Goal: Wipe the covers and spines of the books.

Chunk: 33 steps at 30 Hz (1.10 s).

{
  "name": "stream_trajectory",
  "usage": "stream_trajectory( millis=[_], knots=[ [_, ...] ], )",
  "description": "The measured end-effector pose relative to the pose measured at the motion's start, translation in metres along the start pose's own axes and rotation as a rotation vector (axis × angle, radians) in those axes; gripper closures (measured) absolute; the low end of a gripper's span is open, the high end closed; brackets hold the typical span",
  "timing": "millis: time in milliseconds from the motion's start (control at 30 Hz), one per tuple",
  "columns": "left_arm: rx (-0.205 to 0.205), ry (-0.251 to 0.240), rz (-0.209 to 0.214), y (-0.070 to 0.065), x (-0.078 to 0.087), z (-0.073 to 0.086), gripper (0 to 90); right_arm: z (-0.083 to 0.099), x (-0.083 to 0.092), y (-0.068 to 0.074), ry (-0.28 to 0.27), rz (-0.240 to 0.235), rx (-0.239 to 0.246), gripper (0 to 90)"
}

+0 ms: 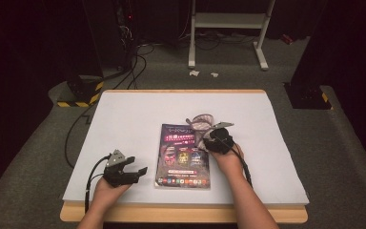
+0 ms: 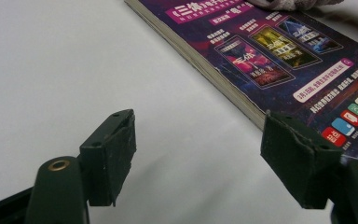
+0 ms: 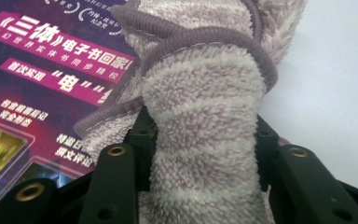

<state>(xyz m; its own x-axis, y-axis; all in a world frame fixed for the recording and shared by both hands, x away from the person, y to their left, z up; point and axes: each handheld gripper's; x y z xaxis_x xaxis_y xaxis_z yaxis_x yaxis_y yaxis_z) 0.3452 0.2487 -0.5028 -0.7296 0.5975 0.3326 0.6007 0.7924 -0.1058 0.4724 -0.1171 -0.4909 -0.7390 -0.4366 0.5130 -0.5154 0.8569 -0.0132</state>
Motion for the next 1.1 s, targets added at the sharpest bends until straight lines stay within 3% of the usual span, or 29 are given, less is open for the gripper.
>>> stream_trajectory(
  millis=[233, 600, 667, 833, 1100],
  knots=[
    [0.002, -0.021, -0.012, -0.001, 0.002, 0.001, 26.5, 0.002, 0.014, -0.003, -0.037, 0.019, 0.025, 59.6],
    [-0.009, -0.023, -0.011, -0.008, 0.0, 0.003, 26.4, 0.022, 0.06, -0.004, -0.2, -0.003, -0.042, 59.2],
    [-0.01, -0.025, -0.009, -0.008, 0.0, 0.002, 26.3, 0.022, 0.062, -0.002, -0.194, -0.004, -0.027, 59.1],
    [-0.029, -0.034, -0.007, -0.013, 0.0, 0.001, 26.3, 0.02, 0.079, 0.002, -0.24, 0.001, 0.0, 59.1],
    [-0.033, -0.034, -0.002, -0.016, 0.001, 0.0, 26.4, 0.019, 0.089, -0.002, -0.267, 0.012, -0.001, 58.9]
  ],
)
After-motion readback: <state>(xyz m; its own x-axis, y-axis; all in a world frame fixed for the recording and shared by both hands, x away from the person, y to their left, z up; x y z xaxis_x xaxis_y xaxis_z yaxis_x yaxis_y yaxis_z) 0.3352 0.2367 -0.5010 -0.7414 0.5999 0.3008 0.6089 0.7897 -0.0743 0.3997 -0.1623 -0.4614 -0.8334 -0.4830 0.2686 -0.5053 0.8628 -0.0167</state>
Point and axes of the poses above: each handheld gripper's, and its own axes: x roughly backward along the jaws, z roughly out of its underside, y roughly to its left, and after that the axes turned 15 degrees about -y, right-handed
